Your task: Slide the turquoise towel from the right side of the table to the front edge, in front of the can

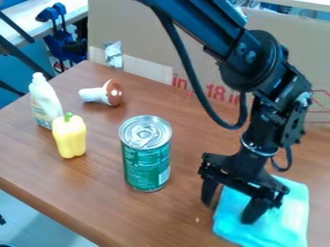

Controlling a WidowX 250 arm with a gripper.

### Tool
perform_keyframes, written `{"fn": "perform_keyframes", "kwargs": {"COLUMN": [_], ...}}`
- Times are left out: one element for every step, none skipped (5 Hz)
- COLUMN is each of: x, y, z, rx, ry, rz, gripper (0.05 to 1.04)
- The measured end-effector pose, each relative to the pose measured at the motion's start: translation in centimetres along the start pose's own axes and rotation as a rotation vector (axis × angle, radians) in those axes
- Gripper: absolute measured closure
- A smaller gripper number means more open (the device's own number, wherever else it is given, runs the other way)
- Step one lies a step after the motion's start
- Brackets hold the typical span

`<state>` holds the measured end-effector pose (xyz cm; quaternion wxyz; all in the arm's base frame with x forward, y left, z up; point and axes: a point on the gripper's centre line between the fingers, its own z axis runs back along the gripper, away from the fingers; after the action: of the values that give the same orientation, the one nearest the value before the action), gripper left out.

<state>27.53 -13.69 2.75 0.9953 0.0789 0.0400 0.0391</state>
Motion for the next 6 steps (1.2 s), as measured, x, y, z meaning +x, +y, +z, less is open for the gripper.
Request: {"fn": "perform_keyframes", "kwargs": {"x": [-2.5, -5.4, -7.2, -6.9, -5.2, -4.0], "y": [0.1, -0.1, 0.0, 0.4, 2.1, 3.9], "z": [-0.4, -0.6, -0.6, -0.1, 4.5, 8.7], "rx": [0.014, 0.022, 0.026, -0.003, -0.100, -0.199], "ry": [0.039, 0.060, 0.069, 0.036, -0.113, -0.194], "rz": [-0.030, -0.091, -0.128, -0.126, -0.088, -0.112], "gripper": [0.083, 0.083, 0.083, 0.083, 0.083, 0.083]}}
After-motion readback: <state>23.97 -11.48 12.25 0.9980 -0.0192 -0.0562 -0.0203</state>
